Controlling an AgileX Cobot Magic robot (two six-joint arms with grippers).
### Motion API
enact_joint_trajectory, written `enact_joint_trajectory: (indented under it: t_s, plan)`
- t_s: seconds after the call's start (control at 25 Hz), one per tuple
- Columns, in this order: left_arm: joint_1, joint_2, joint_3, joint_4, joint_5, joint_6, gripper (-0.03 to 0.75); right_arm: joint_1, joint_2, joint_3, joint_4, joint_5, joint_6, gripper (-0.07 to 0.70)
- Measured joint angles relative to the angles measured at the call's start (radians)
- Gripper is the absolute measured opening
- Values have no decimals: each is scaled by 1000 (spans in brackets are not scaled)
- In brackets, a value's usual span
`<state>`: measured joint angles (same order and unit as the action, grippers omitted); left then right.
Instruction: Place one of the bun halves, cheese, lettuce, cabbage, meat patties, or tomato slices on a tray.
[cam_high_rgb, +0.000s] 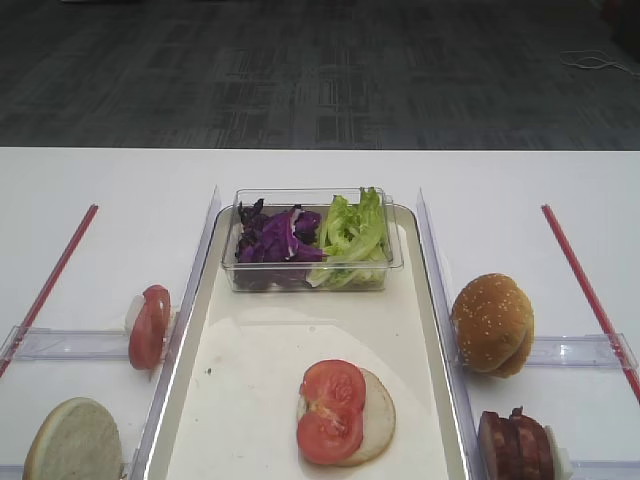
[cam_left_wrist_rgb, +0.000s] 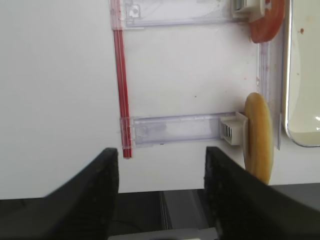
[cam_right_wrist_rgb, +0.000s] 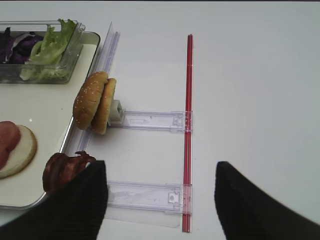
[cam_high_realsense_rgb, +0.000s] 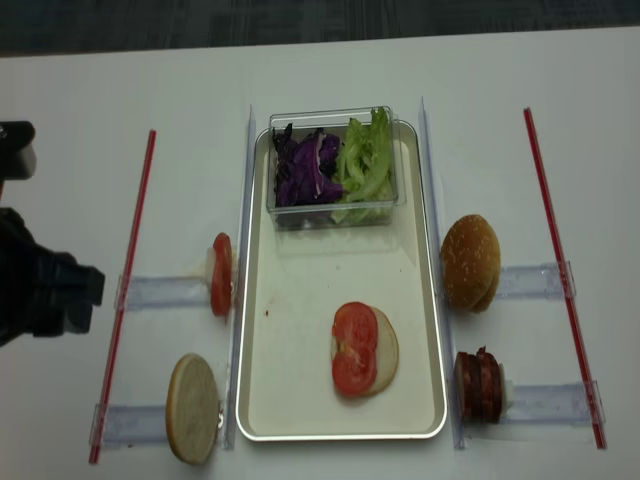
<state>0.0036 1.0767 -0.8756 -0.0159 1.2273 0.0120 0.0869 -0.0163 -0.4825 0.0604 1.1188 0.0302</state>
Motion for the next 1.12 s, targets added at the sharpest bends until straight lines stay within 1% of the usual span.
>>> enact_joint_trajectory:
  t_s: [0.48, 0.88, 0.96, 1.12]
  plan:
    - [0, -232, 144, -9, 4, 0, 400, 0, 0, 0, 0, 0, 0, 468]
    - [0, -429, 323, -9, 14, 2, 400, 0, 0, 0, 0, 0, 0, 468]
    - [0, -456, 339, -9, 17, 2, 400, 0, 0, 0, 0, 0, 0, 468]
    - [0, -479, 338, -9, 19, 10, 399, 0, 0, 0, 0, 0, 0, 468]
